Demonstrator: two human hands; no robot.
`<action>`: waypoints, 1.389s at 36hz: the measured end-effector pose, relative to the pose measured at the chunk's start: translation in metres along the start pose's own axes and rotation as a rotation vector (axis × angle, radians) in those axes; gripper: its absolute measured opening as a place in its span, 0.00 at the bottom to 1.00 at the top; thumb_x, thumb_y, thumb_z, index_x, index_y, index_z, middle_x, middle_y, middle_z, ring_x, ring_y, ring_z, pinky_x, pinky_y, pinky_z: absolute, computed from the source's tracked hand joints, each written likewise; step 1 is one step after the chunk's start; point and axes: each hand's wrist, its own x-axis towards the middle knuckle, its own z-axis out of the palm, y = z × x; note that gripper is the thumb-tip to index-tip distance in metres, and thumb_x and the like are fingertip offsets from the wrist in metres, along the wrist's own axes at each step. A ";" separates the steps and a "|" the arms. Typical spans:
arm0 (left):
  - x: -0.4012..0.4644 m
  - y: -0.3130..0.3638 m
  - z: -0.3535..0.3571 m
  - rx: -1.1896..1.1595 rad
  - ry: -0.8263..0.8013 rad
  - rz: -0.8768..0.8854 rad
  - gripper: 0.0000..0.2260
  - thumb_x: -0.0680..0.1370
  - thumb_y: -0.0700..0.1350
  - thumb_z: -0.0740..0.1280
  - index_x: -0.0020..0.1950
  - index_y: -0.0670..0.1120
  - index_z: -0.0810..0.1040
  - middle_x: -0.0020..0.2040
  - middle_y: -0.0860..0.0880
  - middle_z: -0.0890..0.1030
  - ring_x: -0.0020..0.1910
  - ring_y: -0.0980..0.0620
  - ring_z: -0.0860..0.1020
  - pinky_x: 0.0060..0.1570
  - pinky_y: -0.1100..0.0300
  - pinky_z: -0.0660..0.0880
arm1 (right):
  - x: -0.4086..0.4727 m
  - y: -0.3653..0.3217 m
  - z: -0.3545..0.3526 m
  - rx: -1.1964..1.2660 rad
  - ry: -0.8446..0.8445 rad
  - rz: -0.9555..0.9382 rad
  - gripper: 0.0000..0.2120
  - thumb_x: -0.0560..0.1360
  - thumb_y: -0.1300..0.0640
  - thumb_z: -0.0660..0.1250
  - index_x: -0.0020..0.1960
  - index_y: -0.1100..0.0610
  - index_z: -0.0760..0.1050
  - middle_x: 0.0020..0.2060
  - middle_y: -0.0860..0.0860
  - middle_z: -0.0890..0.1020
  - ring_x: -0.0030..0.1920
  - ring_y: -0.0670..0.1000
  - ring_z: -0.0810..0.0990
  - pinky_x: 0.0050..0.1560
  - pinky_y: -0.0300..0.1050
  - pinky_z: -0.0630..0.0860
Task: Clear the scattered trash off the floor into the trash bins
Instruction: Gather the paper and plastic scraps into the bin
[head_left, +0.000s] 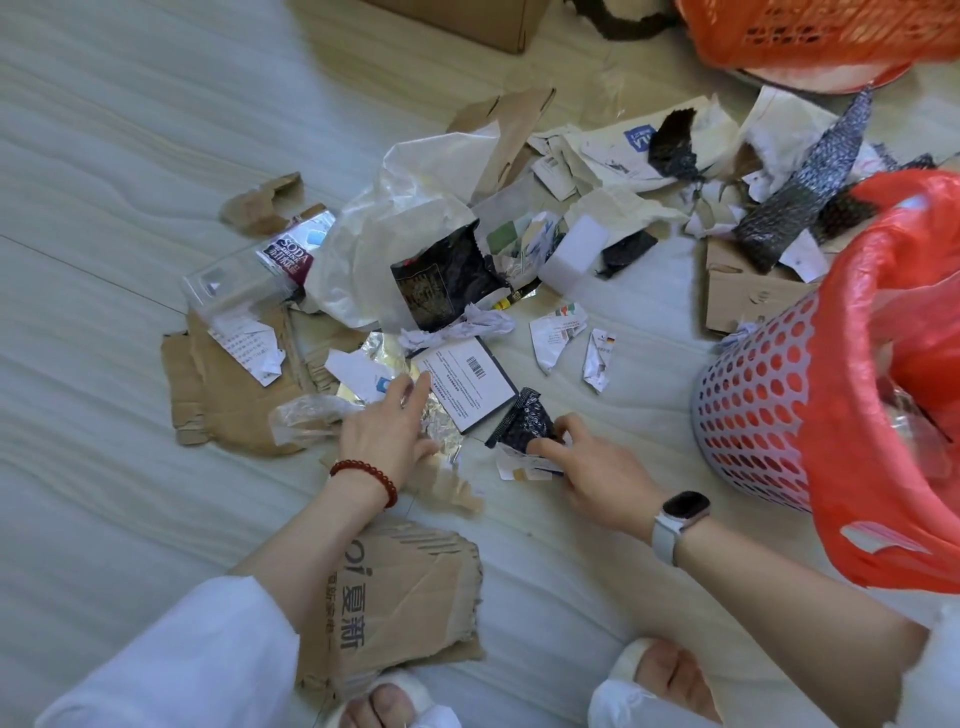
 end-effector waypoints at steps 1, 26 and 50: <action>-0.002 0.002 0.000 0.021 0.001 -0.013 0.33 0.75 0.58 0.63 0.74 0.48 0.52 0.72 0.48 0.60 0.48 0.45 0.78 0.34 0.57 0.67 | 0.000 -0.003 0.001 -0.027 0.006 0.000 0.24 0.76 0.62 0.55 0.69 0.45 0.60 0.65 0.54 0.63 0.43 0.58 0.72 0.34 0.47 0.64; -0.012 -0.035 0.007 -0.086 0.339 -0.054 0.09 0.64 0.31 0.70 0.34 0.44 0.78 0.28 0.45 0.73 0.25 0.45 0.72 0.28 0.60 0.60 | 0.006 -0.034 0.005 -0.113 -0.048 -0.044 0.13 0.78 0.65 0.51 0.61 0.60 0.65 0.56 0.58 0.68 0.40 0.57 0.67 0.33 0.48 0.60; 0.009 0.219 -0.250 -0.984 0.820 0.570 0.08 0.76 0.45 0.62 0.46 0.44 0.78 0.39 0.53 0.76 0.38 0.57 0.72 0.37 0.63 0.68 | -0.154 0.062 -0.226 0.417 1.063 0.114 0.10 0.76 0.65 0.64 0.56 0.60 0.74 0.48 0.48 0.75 0.46 0.41 0.71 0.47 0.19 0.63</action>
